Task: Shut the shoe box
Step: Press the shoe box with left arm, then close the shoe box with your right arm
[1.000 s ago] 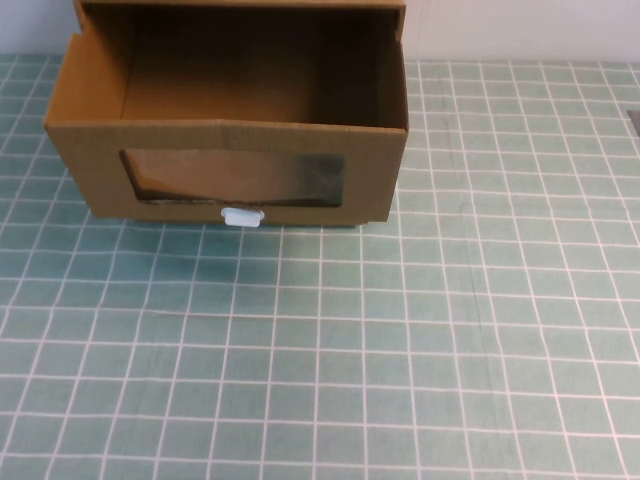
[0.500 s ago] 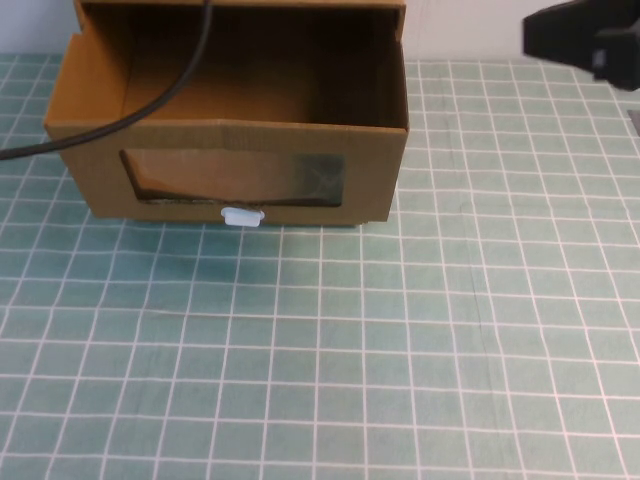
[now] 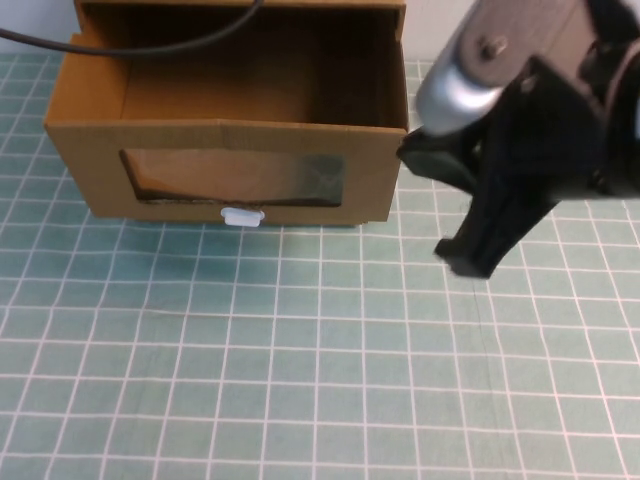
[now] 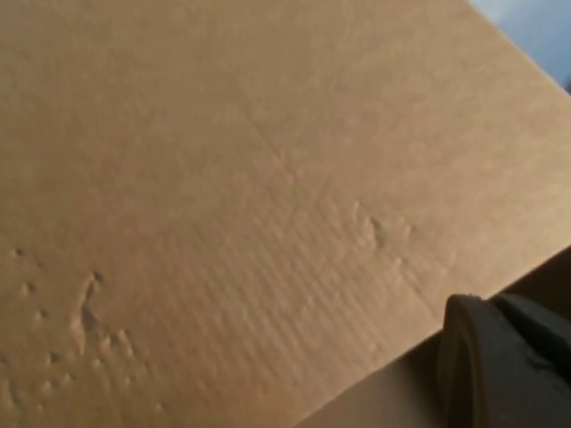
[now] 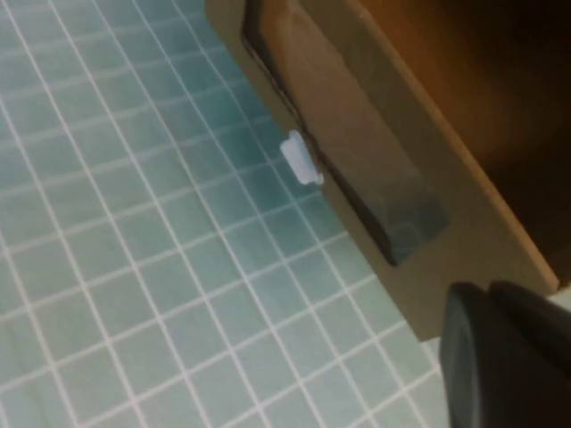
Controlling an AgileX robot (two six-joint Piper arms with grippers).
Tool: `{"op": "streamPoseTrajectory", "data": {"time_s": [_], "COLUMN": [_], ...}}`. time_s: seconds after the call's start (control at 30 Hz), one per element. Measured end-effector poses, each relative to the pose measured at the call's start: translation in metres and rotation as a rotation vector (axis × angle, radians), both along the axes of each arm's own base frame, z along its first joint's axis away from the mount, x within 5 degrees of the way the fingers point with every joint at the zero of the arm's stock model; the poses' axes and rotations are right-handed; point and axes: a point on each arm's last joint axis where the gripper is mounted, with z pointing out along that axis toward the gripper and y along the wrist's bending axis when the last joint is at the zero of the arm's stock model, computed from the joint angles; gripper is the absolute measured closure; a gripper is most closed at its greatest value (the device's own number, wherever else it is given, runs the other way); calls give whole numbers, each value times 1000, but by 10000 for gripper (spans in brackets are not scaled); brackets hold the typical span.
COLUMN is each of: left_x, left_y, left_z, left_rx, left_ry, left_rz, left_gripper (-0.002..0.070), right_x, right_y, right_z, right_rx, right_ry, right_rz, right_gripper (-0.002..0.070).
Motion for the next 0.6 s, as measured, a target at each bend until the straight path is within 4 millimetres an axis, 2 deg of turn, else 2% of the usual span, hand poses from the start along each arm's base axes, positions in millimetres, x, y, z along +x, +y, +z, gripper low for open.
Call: {"op": "streamPoseTrajectory", "data": {"time_s": [0.1, 0.27, 0.47, 0.6], "left_x": [12, 22, 24, 24], "left_y": [-3, -6, -7, -7], "left_z": [-13, -28, -31, -30], "left_rx": [2, -6, -20, -21], "left_ry": [56, 106, 119, 120], "left_rz": [-7, -5, -13, -14], "left_gripper": [680, 680, 680, 680], "right_x": [-7, -11, -4, -4], "right_y": [14, 54, 105, 126], "right_z": [-3, -21, -56, -74], "right_rx": [-60, -95, -227, -224], "right_ry": [-49, -66, -210, -324], "right_rz": [22, 121, 203, 204], "right_gripper": [690, 690, 690, 690]}}
